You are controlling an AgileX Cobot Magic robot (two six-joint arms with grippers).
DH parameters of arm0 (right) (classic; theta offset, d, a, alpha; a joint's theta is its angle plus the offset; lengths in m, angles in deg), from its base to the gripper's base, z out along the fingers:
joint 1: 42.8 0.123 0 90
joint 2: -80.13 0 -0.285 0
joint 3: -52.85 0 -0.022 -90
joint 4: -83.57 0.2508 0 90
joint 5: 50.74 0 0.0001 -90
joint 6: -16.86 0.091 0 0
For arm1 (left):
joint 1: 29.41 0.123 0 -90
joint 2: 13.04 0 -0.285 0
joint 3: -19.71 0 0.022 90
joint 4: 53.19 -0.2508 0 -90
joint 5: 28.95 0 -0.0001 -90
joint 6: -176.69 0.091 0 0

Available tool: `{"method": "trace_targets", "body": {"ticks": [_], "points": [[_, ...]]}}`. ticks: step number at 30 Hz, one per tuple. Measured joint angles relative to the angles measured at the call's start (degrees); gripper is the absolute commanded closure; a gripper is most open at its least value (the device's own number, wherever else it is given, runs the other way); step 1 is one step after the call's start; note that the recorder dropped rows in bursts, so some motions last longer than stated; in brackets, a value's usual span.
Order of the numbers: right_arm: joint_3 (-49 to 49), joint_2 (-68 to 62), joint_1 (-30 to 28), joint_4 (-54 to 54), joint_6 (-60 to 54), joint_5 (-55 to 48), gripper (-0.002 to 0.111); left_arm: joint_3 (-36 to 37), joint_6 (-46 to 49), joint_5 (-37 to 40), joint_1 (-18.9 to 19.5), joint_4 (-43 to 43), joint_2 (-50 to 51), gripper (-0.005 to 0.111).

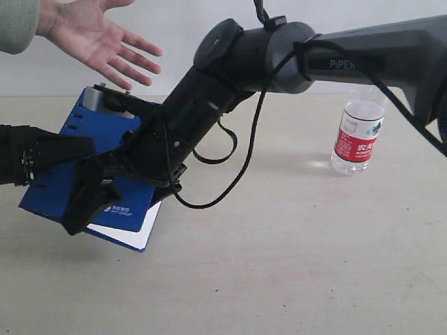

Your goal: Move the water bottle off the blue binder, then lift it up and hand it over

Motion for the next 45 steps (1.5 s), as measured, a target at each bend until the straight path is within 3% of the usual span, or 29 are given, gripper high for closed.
{"method": "trace_targets", "body": {"ticks": [7,12,16,19,20,21,22,28,39,45], "points": [[3.1,6.3,0.7,-20.3,9.3,-1.3,0.003,-0.1,0.1,0.5,-0.6,1.4,0.0,0.102],[4.1,10.9,0.6,-24.8,12.4,-2.2,0.003,-0.1,1.7,-5.0,-0.3,1.9,0.6,0.102],[4.1,10.9,0.7,-31.0,17.9,-2.6,0.006,0.3,11.9,-1.9,-0.9,2.2,0.6,0.102],[4.1,13.1,0.7,-40.2,22.8,-2.6,0.031,0.7,20.4,-0.3,-2.6,2.3,-0.3,0.102],[4.1,14.1,0.7,-42.1,23.9,-2.6,0.065,0.7,20.9,-1.0,-2.7,2.3,-0.7,0.102],[4.1,16.7,0.7,-46.5,26.2,-2.6,0.091,1.2,21.4,-3.6,-2.9,2.6,-1.6,0.102],[4.1,18.1,0.7,-47.6,26.6,-2.7,0.107,1.6,22.0,-4.3,-3.0,3.1,-1.8,0.102],[4.1,25.8,0.7,-48.8,28.3,-2.8,0.109,1.5,21.7,-1.7,-6.7,2.7,-3.7,0.102],[3.4,35.6,0.7,-47.7,29.1,-2.9,0.109,-13.4,-3.3,-1.9,-7.7,0.3,-7.7,0.102],[0.7,36.0,0.7,-47.0,29.1,-2.9,0.109,-16.4,-9.7,-2.0,-8.9,-1.6,-7.6,0.102]]}}
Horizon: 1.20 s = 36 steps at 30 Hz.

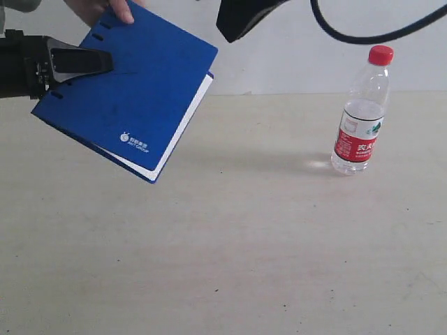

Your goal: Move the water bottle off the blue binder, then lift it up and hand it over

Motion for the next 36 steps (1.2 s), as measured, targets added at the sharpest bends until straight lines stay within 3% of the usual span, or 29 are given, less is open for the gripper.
{"method": "trace_targets", "body": {"ticks": [3,8,14,20,25,31,33,36], "points": [[-1.5,0.0,0.0,0.0,0.0,-0.1,0.109,-0.9,-0.8,0.2,-2.0,0.1,0.0,0.1],[-3.1,0.0,0.0,0.0,-0.3,-0.1,0.109,-1.6,-0.6,3.2,-3.2,1.4,-0.1,0.063],[-3.5,0.0,0.0,0.2,-0.6,-0.1,0.109,-1.8,-0.3,3.5,-3.2,3.0,-0.3,0.05],[-3.5,0.0,0.0,0.2,-0.8,-0.1,0.109,-1.8,-0.3,3.6,-2.1,2.2,-0.3,0.026],[-3.5,0.0,0.0,0.2,-0.8,-0.1,0.109,-1.8,-7.5,-2.7,1.9,-6.3,-0.4,0.031],[-3.5,0.0,0.0,-1.1,-0.8,-0.1,0.109,-0.4,-18.8,-13.5,7.4,-13.9,-0.7,0.055],[-3.6,0.0,0.0,-2.0,-0.8,-0.1,0.109,1.0,-16.2,-11.9,9.4,-10.8,-0.7,0.056],[-4.8,0.0,0.0,-2.6,-0.8,-0.1,0.109,1.8,-10.9,-2.5,9.9,-5.1,-0.7,0.056]]}}
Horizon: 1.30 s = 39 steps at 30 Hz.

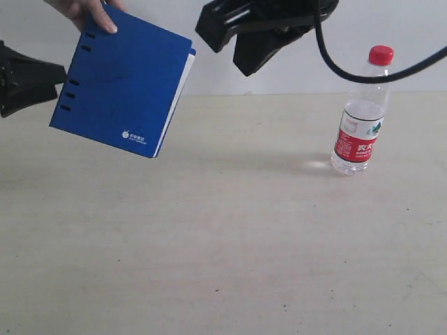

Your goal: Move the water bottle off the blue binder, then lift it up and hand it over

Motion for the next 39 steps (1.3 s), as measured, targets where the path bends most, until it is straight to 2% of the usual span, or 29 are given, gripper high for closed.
{"method": "trace_targets", "body": {"ticks": [2,4,7,8,13,17,21,31,39], "points": [[-1.3,0.0,0.0,-0.2,0.0,0.0,0.109,0.1,1.1,3.7,0.0,1.5,-0.3,0.063],[-3.1,0.0,0.0,-0.9,0.0,0.0,0.109,0.4,0.6,4.8,0.9,0.8,-1.5,0.075],[-5.7,0.0,0.0,-4.0,2.0,0.1,0.109,3.0,-0.8,1.3,3.4,-1.4,-4.6,0.1],[-6.7,0.0,0.0,-5.8,3.1,0.1,0.109,4.3,-0.8,-0.2,4.4,-1.6,-5.9,0.102],[-11.6,0.9,0.0,-13.1,7.2,0.1,0.109,10.8,0.4,-8.4,7.9,-0.1,-14.0,0.102],[-15.6,6.0,0.0,-13.6,9.2,2.6,0.109,15.5,1.1,-17.8,8.0,0.0,-24.2,0.102],[-21.8,14.8,0.0,-13.6,11.4,10.2,0.109,19.9,2.4,-22.8,8.0,1.1,-34.6,0.102],[-48.5,49.1,0.0,-12.8,17.9,37.8,0.109,30.9,4.8,-29.8,8.0,7.0,-67.7,0.102],[-63.0,76.0,0.0,-12.8,22.4,47.2,0.109,40.1,0.9,-39.8,8.0,8.3,-87.2,0.102]]}}
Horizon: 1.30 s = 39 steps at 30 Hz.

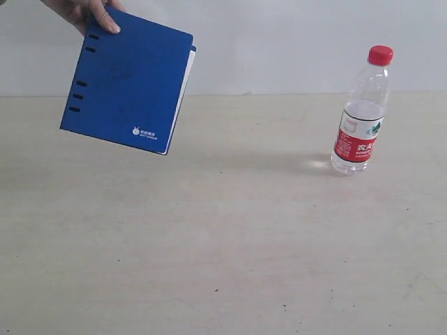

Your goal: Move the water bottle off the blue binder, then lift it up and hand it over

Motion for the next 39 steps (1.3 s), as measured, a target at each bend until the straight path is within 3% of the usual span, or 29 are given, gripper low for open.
{"method": "trace_targets", "body": {"ticks": [5,10,14,17,39], "points": [[-6.1,11.6,0.0,0.0,1.9,1.8,0.109,3.4,-2.8,0.6,0.0,0.4,-6.2,0.102],[-11.5,12.6,0.0,-0.6,3.3,4.1,0.109,5.3,-3.2,4.3,-0.8,0.6,-7.7,0.102],[-18.9,12.6,0.0,-1.6,3.3,12.6,0.109,7.2,-0.6,2.9,-8.0,0.6,-7.8,0.102],[-21.7,12.6,0.0,-1.7,3.1,16.9,0.109,7.7,-0.3,1.9,-10.9,0.6,-7.8,0.102],[-22.1,12.6,0.0,-1.9,3.0,18.0,0.109,7.7,-0.3,2.8,-11.2,0.6,-7.8,0.102]]}}
